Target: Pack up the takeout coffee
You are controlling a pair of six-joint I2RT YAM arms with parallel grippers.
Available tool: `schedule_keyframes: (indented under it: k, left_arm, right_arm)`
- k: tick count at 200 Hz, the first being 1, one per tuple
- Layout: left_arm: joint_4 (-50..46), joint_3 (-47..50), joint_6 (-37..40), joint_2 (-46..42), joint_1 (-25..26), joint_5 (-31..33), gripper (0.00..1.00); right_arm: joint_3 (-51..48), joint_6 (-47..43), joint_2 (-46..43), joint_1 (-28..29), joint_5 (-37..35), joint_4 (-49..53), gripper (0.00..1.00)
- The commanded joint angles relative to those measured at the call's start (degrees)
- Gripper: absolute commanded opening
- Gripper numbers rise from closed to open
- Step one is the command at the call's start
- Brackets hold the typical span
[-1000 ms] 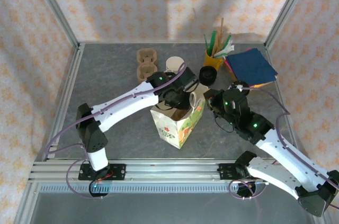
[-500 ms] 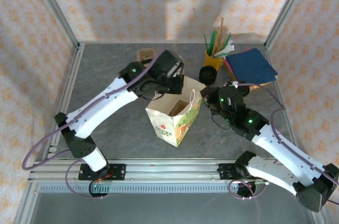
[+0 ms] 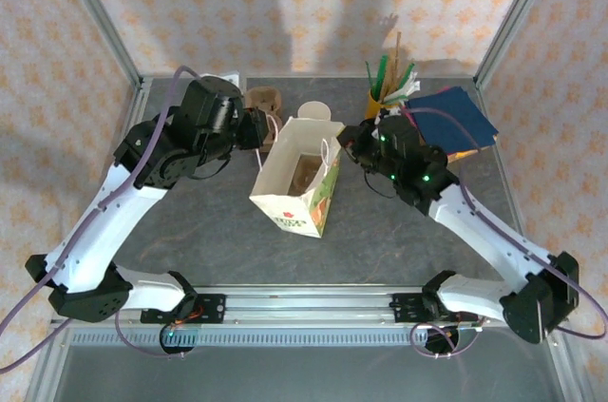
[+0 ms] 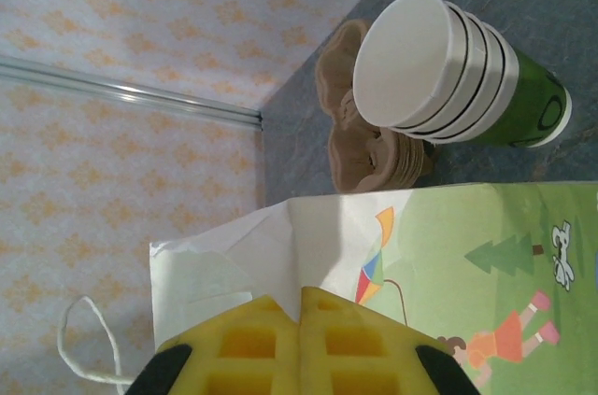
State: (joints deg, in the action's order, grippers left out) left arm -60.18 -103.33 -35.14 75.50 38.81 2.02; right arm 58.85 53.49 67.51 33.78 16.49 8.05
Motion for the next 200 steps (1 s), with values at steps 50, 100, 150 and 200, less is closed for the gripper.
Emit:
schedule_keyframes:
  k: [50, 100, 150, 200]
  left_arm:
    - [2.1, 4.0, 0.2, 0.4, -1.8, 0.7, 0.23]
    - [2.9, 5.1, 0.6, 0.9, -3.0, -0.3, 0.23]
    - [4.4, 7.1, 1.1, 1.2, -4.2, -1.6, 0.23]
    - [8.2, 11.8, 1.2, -1.4, -4.8, -2.4, 0.43]
  right_arm:
    - [10.0, -11.4, 9.2, -7.1, 22.3, 2.9, 0.00]
    - [12.2, -14.2, 12.7, -10.9, 27.5, 6.2, 0.06]
    - [16.5, -19.9, 15.8, -14.5, 25.2, 13.1, 0.33]
    - [27.3, -28.5, 14.9, -18.6, 12.6, 30.3, 0.65]
